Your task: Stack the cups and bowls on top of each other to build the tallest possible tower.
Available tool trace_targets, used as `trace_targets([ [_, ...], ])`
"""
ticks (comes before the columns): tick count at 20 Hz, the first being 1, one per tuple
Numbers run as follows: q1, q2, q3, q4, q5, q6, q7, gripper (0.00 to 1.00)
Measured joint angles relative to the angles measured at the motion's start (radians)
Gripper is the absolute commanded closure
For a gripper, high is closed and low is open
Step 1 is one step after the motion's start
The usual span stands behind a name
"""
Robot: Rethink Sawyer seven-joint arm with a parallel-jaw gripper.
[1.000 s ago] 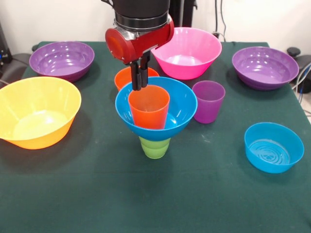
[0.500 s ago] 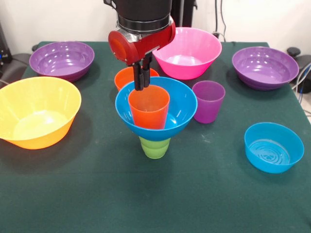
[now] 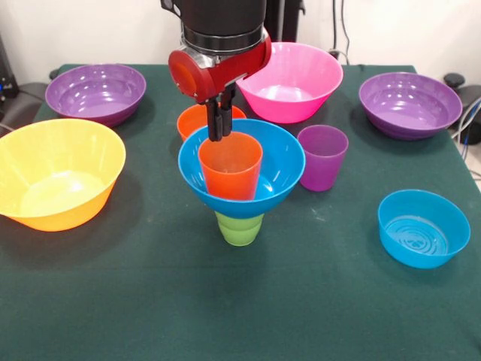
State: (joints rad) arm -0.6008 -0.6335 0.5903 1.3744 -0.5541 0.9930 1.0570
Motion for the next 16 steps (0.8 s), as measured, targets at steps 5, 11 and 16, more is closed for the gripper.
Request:
trace_targets([
  [5, 0.000, 0.005, 0.000, 0.001, -0.004, 0.000, 0.000, 1.00],
  [11, 0.000, 0.025, 0.000, 0.003, -0.008, 0.000, 0.000, 1.00],
  [16, 0.000, 0.038, 0.000, 0.014, -0.011, 0.000, 0.000, 1.00],
])
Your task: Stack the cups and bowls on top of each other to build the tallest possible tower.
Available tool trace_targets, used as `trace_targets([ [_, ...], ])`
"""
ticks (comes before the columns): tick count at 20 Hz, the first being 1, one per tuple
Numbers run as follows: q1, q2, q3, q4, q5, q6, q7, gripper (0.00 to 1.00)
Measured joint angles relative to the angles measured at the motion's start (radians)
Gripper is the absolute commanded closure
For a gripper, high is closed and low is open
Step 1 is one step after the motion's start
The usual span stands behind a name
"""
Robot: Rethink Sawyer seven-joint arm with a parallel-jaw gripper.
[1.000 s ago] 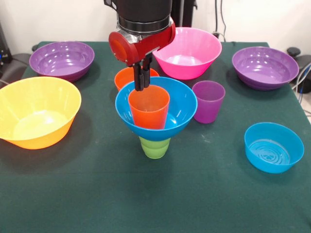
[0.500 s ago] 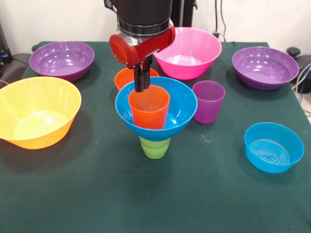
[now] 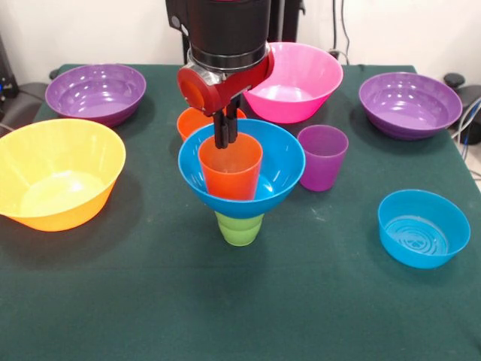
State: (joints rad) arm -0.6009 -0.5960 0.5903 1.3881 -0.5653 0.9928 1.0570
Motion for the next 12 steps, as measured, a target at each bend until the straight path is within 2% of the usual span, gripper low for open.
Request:
trace_targets([
  [12, 0.000, 0.008, 0.000, 0.019, -0.004, -0.004, 0.000, 1.00],
])
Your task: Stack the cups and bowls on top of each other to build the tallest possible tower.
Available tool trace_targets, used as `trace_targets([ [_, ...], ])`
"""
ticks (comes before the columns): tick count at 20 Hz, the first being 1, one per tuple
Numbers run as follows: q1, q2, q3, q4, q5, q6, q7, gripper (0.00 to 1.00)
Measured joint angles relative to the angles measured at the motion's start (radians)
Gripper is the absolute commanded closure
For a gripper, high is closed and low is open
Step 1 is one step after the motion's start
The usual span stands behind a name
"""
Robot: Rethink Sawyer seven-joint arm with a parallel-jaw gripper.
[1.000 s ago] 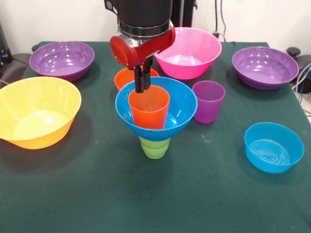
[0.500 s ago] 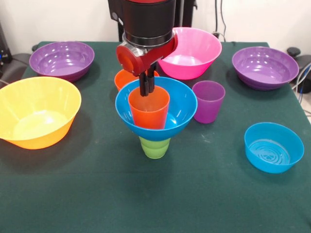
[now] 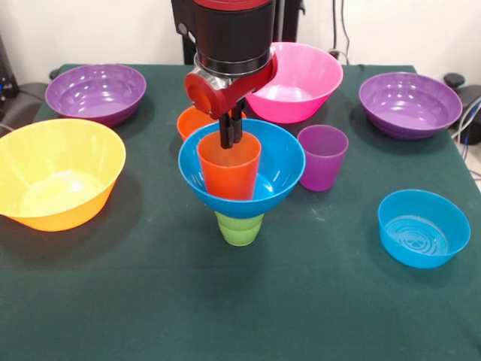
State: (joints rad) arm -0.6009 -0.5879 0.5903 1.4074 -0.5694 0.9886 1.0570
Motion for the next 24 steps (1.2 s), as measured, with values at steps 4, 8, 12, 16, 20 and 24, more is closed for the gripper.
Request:
trace_targets([
  [4, 0.000, 0.000, 0.000, 0.000, -0.005, -0.015, 0.000, 1.00],
  [8, 0.000, 0.000, 0.000, 0.000, -0.014, -0.036, 0.000, 1.00],
  [12, 0.000, 0.000, 0.000, 0.000, -0.018, -0.047, 0.000, 1.00],
  [16, 0.000, 0.000, 0.000, 0.000, -0.019, -0.054, 0.000, 1.00],
  [20, 0.000, 0.000, 0.000, 0.000, -0.021, -0.065, 0.000, 1.00],
  [24, 0.000, 0.001, 0.000, 0.000, -0.022, -0.076, 0.000, 1.00],
])
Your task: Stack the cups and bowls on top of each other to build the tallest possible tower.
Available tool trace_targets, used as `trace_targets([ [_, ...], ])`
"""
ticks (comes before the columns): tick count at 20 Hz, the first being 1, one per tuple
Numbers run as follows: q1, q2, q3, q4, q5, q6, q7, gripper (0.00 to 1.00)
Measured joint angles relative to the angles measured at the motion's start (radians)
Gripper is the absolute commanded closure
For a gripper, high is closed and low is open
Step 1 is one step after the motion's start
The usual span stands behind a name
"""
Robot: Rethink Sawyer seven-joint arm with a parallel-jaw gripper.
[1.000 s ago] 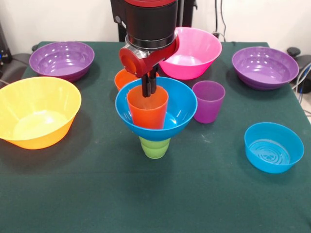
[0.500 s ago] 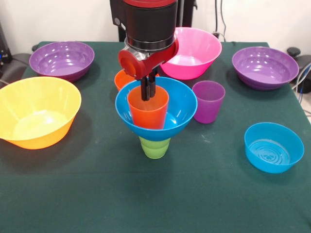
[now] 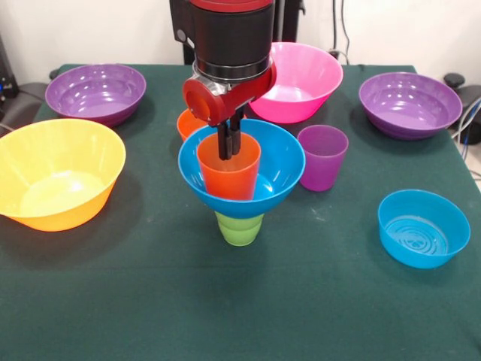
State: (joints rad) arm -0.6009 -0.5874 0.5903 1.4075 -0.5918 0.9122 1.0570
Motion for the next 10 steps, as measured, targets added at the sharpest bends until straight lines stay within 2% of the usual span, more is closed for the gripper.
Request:
trace_targets([
  [10, 0.000, 0.016, 0.000, 0.000, 0.000, -0.006, 0.000, 1.00],
])
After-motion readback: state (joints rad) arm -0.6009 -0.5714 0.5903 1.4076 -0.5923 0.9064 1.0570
